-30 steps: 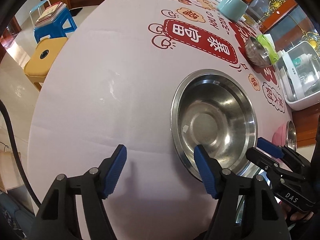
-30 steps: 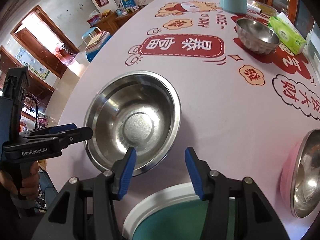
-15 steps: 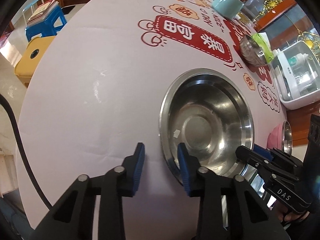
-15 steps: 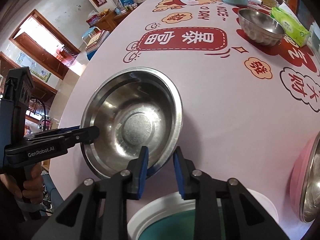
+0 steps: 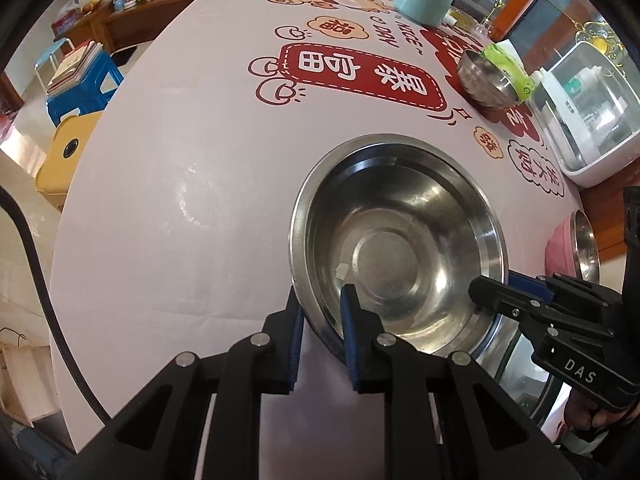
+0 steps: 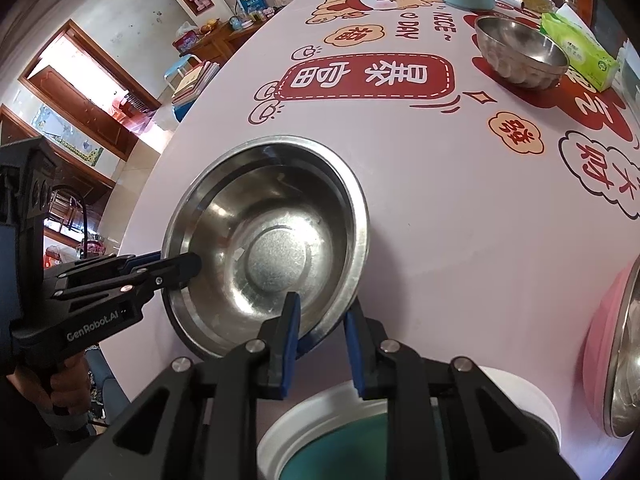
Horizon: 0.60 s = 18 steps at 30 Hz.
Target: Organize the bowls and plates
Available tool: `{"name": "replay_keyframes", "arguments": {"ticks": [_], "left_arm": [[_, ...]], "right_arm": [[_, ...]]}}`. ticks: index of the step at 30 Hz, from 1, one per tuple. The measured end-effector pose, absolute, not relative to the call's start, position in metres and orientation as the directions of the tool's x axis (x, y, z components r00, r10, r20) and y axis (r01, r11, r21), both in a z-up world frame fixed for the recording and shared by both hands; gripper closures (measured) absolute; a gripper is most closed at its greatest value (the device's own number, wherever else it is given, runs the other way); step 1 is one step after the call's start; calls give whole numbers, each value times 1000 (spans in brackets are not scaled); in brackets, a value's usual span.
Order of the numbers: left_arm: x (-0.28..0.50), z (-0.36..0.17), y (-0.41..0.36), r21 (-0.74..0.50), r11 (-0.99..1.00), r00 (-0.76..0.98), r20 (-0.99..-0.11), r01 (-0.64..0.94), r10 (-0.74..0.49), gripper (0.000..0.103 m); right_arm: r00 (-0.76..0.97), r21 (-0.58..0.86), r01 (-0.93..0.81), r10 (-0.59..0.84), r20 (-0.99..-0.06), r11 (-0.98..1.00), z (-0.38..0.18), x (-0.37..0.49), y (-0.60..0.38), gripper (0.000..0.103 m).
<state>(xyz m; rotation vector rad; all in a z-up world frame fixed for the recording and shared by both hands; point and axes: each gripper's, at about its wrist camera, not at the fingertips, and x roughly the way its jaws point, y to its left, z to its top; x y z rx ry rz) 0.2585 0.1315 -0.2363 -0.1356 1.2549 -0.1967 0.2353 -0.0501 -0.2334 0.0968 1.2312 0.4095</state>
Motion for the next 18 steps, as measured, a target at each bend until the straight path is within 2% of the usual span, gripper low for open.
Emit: {"name": "replay_keyframes", "arguments": {"ticks": [18], "left_arm": [[193,-214,162,-185,982,368,-915,-19,-166,86]], "right_arm": [[290,250,-405,383,-877,880,-211,198,-22,81]]}}
